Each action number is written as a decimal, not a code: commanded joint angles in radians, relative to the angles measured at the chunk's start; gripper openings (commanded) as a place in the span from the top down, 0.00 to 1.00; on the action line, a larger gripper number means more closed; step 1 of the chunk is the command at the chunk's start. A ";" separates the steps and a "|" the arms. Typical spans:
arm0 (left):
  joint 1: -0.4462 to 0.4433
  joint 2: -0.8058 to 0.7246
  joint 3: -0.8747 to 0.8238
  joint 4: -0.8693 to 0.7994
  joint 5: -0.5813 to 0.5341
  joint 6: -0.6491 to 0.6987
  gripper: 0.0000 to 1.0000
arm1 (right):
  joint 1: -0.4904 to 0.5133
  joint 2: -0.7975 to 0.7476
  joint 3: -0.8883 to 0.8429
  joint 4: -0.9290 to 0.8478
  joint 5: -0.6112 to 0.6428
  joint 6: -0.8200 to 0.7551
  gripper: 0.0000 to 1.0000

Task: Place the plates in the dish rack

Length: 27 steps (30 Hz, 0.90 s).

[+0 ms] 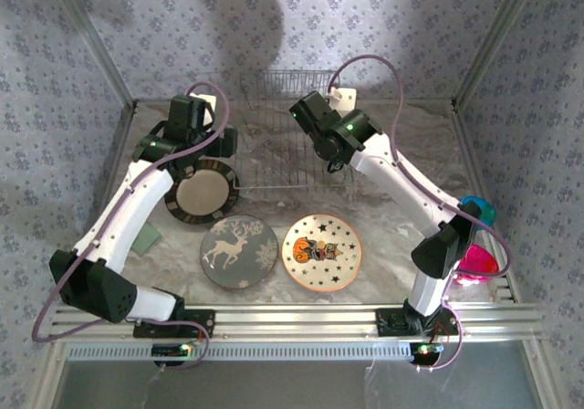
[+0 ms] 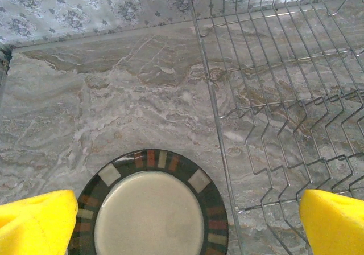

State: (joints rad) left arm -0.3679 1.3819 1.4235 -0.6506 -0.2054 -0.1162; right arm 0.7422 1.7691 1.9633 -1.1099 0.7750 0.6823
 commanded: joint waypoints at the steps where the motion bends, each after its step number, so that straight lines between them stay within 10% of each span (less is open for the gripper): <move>1: 0.006 -0.011 0.000 0.015 0.018 -0.004 0.01 | 0.002 0.023 0.081 -0.009 0.115 0.002 1.00; 27: 0.020 0.003 -0.008 0.016 0.070 -0.014 0.01 | -0.008 0.198 0.190 -0.119 0.056 0.031 1.00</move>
State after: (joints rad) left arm -0.3550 1.3830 1.4162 -0.6502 -0.1455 -0.1238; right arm 0.7391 1.9602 2.0995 -1.2533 0.7681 0.6842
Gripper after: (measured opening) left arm 0.993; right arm 0.110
